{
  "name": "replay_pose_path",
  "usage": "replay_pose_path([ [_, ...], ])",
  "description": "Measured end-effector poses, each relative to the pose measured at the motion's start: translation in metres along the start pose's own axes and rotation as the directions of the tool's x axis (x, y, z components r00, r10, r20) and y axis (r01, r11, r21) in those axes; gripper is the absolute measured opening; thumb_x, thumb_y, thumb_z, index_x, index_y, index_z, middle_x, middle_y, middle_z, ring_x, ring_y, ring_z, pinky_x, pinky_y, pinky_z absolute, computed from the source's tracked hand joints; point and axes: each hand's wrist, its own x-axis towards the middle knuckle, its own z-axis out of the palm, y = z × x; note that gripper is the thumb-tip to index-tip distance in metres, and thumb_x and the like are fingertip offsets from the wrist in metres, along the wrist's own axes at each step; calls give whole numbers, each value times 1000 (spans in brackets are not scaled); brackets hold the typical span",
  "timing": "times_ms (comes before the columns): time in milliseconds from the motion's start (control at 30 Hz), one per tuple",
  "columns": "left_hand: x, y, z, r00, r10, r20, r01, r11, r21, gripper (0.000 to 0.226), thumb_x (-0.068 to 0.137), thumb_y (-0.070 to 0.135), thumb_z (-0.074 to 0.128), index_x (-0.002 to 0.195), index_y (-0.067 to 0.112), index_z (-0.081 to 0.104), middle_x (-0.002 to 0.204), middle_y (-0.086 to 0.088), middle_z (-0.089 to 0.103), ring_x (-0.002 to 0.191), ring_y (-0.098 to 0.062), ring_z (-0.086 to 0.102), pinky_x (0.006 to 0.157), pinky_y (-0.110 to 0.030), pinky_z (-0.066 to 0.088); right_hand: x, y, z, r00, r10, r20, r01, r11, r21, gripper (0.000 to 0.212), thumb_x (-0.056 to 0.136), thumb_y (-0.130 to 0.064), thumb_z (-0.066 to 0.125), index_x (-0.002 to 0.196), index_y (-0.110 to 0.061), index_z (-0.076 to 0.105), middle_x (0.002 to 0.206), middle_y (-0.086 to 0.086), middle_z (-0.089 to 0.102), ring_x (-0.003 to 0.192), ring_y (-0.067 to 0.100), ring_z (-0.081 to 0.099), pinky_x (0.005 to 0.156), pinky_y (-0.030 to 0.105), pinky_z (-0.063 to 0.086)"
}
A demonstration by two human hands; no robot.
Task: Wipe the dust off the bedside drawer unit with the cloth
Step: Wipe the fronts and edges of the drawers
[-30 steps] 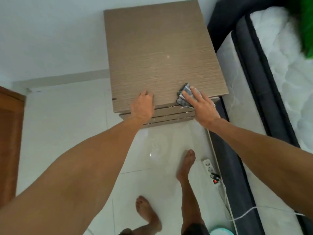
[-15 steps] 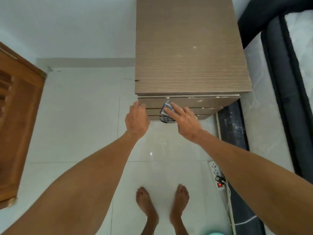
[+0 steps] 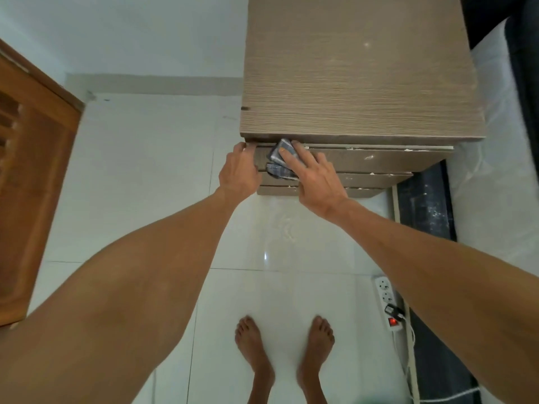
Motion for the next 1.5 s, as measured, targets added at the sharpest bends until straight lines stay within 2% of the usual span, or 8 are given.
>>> replay_pose_path([
  [300, -12, 0, -11, 998, 4, 66, -7, 999, 40, 48, 86, 0, 57, 132, 12, 50, 127, -16, 50, 115, -36, 52, 86, -44, 48, -2, -12, -3, 999, 48, -26, -47, 998, 44, 84, 75, 5, 61, 151, -15, 33, 155, 16, 34, 114, 41, 47, 95, 55, 46],
  [467, -26, -7, -3, 999, 15, 35, -16, 999, 41, 47, 85, -1, 58, 129, 12, 52, 126, -14, 50, 113, -34, 53, 87, -44, 50, 7, -27, 5, 996, 86, -26, -86, 996, -38, 84, 75, 0, 68, 150, -16, 34, 154, 17, 34, 111, 40, 48, 91, 50, 48],
  [633, -28, 0, -1, 1000, 7, -3, -7, 994, 106, 39, 87, 7, 63, 125, 8, 55, 127, -14, 51, 115, -32, 50, 87, -43, 48, 15, -38, 15, 988, 140, 60, -131, 981, -142, 71, 93, -45, 58, 153, -29, 23, 158, 14, 21, 124, 35, 38, 98, 47, 43],
  [700, -28, 6, 0, 1000, 5, -26, -1, 991, 135, 38, 88, 12, 64, 125, 8, 57, 127, -13, 51, 118, -31, 48, 89, -43, 48, 15, -39, 17, 984, 171, 53, -161, 975, -150, 67, 94, -52, 53, 152, -31, 24, 156, 12, 24, 123, 33, 38, 95, 46, 44],
  [767, -29, 12, 3, 999, 9, -36, -3, 984, 176, 38, 90, 11, 61, 128, 8, 56, 131, -13, 50, 122, -31, 45, 93, -43, 46, 13, -33, 19, 979, 201, 26, -194, 966, -169, 59, 98, -47, 50, 149, -32, 27, 153, 10, 30, 121, 31, 40, 91, 45, 46],
  [900, -31, 29, 10, 997, 80, -12, -76, 976, 203, 43, 91, 7, 57, 134, 8, 53, 137, -15, 49, 128, -32, 42, 98, -44, 42, -2, -4, 15, 963, 266, -37, -267, 929, -255, 61, 87, -29, 70, 140, -29, 39, 144, 9, 44, 113, 31, 48, 81, 47, 44],
  [1233, -33, 90, 37, 982, 189, 12, -187, 955, 231, 38, 92, 8, 58, 130, 10, 57, 127, -14, 56, 118, -31, 50, 93, -42, 47, -45, 75, -12, 949, 309, -59, -311, 896, -316, 66, 82, -15, 70, 141, -25, 42, 144, 11, 44, 115, 33, 48, 85, 48, 41],
  [1500, -33, 123, 45, 996, 90, 23, -93, 961, 262, 33, 93, 11, 60, 126, 9, 58, 123, -15, 55, 112, -31, 52, 88, -40, 50, -80, 143, -38, 927, 374, -38, -367, 876, -312, 72, 82, -8, 68, 144, -24, 36, 146, 13, 40, 122, 34, 43, 90, 49, 39],
])
